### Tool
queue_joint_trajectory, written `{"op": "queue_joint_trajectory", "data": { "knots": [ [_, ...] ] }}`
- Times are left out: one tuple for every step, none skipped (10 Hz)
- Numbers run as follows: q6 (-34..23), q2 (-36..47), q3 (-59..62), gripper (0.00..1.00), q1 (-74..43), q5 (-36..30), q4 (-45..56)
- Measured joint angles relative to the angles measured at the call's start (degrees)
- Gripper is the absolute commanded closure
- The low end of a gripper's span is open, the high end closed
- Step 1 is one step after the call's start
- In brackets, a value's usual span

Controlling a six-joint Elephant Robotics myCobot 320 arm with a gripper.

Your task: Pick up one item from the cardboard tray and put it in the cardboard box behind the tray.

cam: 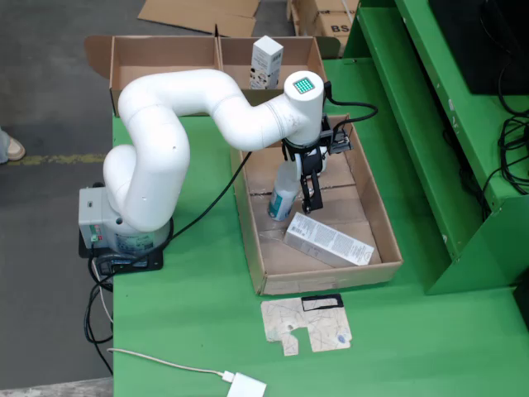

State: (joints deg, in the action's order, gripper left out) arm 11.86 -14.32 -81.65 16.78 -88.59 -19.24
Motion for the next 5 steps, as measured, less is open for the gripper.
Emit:
{"op": "queue_joint_trajectory", "data": {
  "knots": [
    [0.00, 0.00, 0.00, 0.60, 0.00, 0.00, 0.00],
    [0.00, 0.00, 0.00, 0.70, 0.00, 0.00, 0.00],
    [0.00, 0.00, 0.00, 0.80, 0.00, 0.00, 0.00],
    [0.00, 0.00, 0.00, 0.90, 0.00, 0.00, 0.00],
    [0.00, 0.00, 0.00, 1.00, 0.00, 0.00, 0.00]
  ]
}}
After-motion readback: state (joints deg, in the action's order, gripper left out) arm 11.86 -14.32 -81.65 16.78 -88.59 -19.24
